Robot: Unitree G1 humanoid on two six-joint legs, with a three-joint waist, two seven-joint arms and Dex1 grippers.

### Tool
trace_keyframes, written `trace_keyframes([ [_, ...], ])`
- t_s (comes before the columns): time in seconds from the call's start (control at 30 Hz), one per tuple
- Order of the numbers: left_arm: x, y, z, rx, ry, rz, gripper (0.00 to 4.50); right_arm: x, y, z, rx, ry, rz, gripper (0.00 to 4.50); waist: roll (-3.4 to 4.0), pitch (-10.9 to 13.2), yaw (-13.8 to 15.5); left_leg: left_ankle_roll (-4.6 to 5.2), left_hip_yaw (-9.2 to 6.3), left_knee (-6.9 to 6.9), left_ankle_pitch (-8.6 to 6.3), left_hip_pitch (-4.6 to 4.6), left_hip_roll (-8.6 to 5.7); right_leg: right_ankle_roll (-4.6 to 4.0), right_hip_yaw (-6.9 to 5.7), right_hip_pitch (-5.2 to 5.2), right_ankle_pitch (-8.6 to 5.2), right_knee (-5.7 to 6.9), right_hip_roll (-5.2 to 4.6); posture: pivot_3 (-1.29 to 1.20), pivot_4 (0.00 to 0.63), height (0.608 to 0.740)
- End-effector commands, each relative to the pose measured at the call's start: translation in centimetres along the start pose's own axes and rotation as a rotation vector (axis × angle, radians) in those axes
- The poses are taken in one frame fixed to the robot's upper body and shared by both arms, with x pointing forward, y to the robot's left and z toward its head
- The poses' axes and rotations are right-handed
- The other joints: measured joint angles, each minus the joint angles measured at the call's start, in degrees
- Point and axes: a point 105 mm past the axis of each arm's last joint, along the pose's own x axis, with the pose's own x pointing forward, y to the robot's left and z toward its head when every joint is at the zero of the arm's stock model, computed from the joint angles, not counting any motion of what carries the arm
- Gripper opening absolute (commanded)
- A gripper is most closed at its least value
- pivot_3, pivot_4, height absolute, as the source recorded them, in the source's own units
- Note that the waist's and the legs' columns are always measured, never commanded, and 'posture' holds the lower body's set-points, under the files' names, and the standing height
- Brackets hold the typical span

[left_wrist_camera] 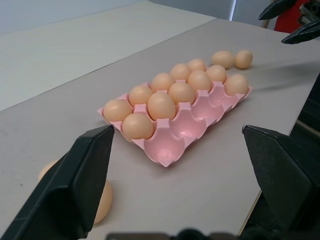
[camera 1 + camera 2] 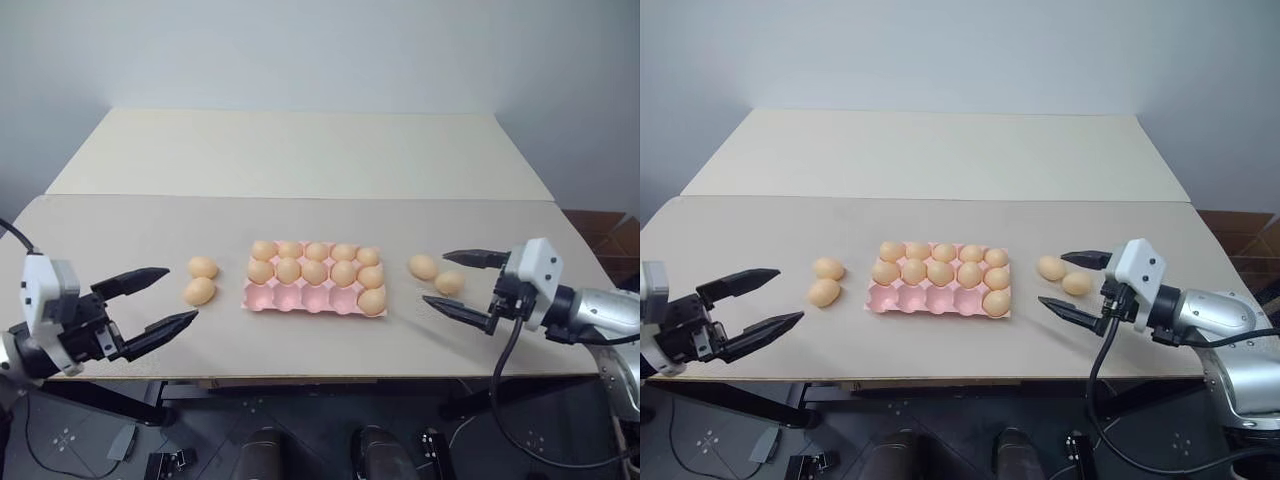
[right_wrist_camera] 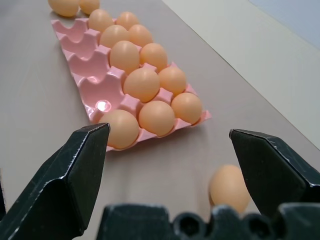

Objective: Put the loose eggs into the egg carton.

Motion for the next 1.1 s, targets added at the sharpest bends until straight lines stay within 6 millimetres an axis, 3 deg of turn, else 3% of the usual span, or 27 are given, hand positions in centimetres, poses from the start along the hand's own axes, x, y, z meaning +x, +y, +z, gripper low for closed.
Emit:
trace_keyframes([
  [0.03, 0.4, -0.3, 0.6, 0.041, -0.011, -0.021, 4.45, -0.6, -1.8, -0.1, -0.032, 0.031, -0.068, 4.5, 0.0, 0.0, 0.0, 0.0, 0.0, 0.0, 0.0, 0.0, 0.0, 0.0, 0.0, 0.01, 0.0, 0.0, 0.0, 0.0, 0.15, 0.74],
  [0.17, 0.7, -0.3, 0.6, 0.042, -0.015, -0.031, 4.45, 0.0, -2.7, -1.9, -0.036, 0.099, -0.095, 4.5, 0.0, 0.0, -0.04, 0.0, 0.06, 0.01, 0.01, 0.03, -0.02, -0.04, 0.07, 0.01, -0.02, 0.0, 0.0, 0.0, 0.15, 0.74],
  [0.3, 0.9, -0.3, 0.7, 0.043, -0.018, -0.043, 4.45, 0.7, -4.6, -5.1, -0.015, 0.19, -0.147, 4.5, 0.0, 0.0, -0.34, 0.0, 0.11, 0.01, 0.01, 0.06, -0.02, -0.06, 0.14, -0.01, -0.01, 0.0, 0.03, 0.0, 0.15, 0.74],
  [0.5, 0.8, -0.2, 0.8, 0.048, -0.013, -0.044, 4.45, 1.9, -4.5, -7.7, 0.013, 0.265, -0.097, 4.5, 0.0, 0.0, -0.71, 0.02, 0.13, -0.02, 0.0, 0.01, 0.0, 0.0, 0.17, -0.06, 0.06, 0.0, 0.06, 0.0, 0.15, 0.74],
  [0.6, 0.8, -0.2, 0.8, 0.049, -0.011, -0.043, 4.5, 2.5, -4.6, -7.8, 0.034, 0.258, -0.099, 3.88, 0.0, 0.0, -0.88, 0.02, 0.15, -0.01, 0.0, 0.0, -0.01, 0.02, 0.19, -0.06, 0.08, -0.01, 0.05, 0.0, 0.15, 0.74],
  [0.73, 0.9, -0.2, 0.8, 0.051, -0.005, -0.049, 4.5, 2.7, -4.6, -8.0, 0.033, 0.262, -0.106, 2.5, 0.0, 0.0, -1.0, 0.02, 0.17, -0.01, 0.0, 0.03, -0.01, 0.04, 0.22, -0.05, 0.1, 0.02, 0.06, 0.0, 0.15, 0.74],
  [0.8, 1.0, -0.2, 0.8, 0.055, -0.003, -0.057, 4.5, 2.6, -4.6, -7.2, 0.017, 0.247, -0.117, 2.13, 0.0, 0.0, -1.0, 0.01, 0.17, -0.01, 0.0, 0.05, -0.01, 0.04, 0.22, -0.04, 0.1, 0.02, 0.06, 0.0, 0.15, 0.74],
  [0.9, 1.3, -0.3, 0.9, 0.061, 0.001, -0.081, 4.5, 2.3, -4.1, -5.2, -0.024, 0.213, -0.118, 2.13, 0.01, 0.0, -0.99, 0.01, 0.19, -0.01, 0.0, 0.06, 0.0, 0.05, 0.24, -0.07, 0.1, 0.04, 0.06, 0.0, 0.15, 0.74],
  [1.0, 2.1, -0.6, 1.1, 0.064, -0.007, -0.133, 4.5, 2.5, -2.2, -1.4, -0.102, 0.118, -0.057, 2.13, 0.02, -0.01, -0.8, 0.01, 0.19, -0.02, 0.0, 0.02, 0.01, 0.06, 0.24, -0.12, 0.09, 0.06, 0.06, 0.0, 0.15, 0.74],
  [1.1, 2.8, -0.5, 1.2, 0.065, -0.022, -0.161, 4.5, 4.1, -0.1, 1.5, -0.149, 0.034, 0.008, 2.13, 0.01, -0.01, -0.88, 0.01, 0.21, -0.02, 0.0, 0.05, 0.03, 0.08, 0.25, -0.09, 0.11, 0.05, 0.07, 0.0, 0.15, 0.74],
])
